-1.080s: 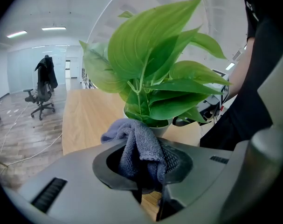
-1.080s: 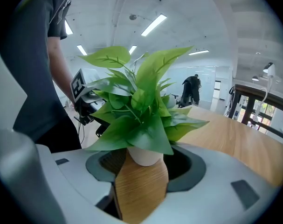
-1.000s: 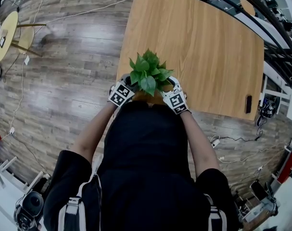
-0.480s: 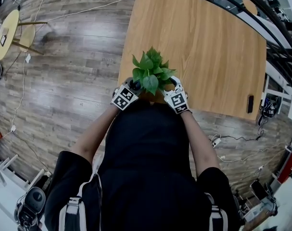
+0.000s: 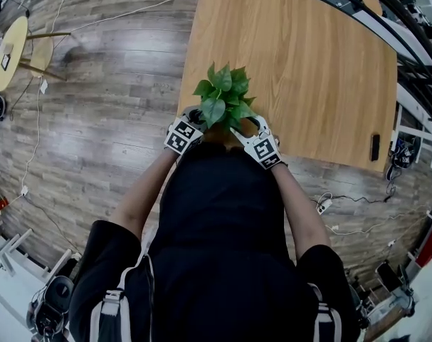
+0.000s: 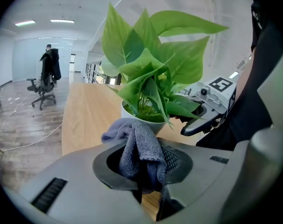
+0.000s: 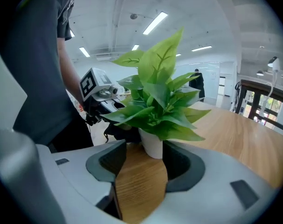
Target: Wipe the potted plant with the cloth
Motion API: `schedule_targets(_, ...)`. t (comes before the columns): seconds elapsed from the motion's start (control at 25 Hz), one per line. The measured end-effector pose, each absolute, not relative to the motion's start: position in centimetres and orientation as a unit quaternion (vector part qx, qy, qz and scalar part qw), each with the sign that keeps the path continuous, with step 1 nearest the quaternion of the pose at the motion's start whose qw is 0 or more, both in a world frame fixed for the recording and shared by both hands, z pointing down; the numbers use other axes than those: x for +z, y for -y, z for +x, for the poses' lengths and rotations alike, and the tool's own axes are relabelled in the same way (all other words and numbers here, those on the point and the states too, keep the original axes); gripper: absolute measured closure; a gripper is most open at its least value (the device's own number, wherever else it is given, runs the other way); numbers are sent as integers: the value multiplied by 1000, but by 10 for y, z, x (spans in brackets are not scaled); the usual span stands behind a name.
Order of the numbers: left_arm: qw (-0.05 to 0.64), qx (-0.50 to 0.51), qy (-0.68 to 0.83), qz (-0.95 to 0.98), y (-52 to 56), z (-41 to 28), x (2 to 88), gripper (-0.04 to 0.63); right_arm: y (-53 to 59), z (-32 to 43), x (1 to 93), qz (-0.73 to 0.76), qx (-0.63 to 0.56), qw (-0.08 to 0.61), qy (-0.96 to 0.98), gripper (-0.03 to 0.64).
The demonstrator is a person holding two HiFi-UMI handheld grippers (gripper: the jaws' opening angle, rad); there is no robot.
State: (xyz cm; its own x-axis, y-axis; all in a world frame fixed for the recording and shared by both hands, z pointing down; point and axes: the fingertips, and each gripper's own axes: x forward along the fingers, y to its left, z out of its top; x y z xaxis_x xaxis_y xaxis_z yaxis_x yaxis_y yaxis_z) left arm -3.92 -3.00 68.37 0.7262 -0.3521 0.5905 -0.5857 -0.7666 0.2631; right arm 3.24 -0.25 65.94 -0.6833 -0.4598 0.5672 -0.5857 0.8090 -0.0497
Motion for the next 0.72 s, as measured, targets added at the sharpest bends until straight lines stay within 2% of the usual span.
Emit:
schedule_targets(0.16, 218, 266, 274, 898, 39, -43, 683, 480, 24, 53, 662, 341, 120, 274, 891, 382)
schedule_targets(0.36, 209, 271, 268, 901, 45, -40, 681, 480, 37, 45, 654, 321, 84, 282, 900, 382)
schedule_targets(0.72, 205, 276, 238, 909, 26, -31, 680, 480, 37, 41, 652, 342, 101, 269, 895, 382)
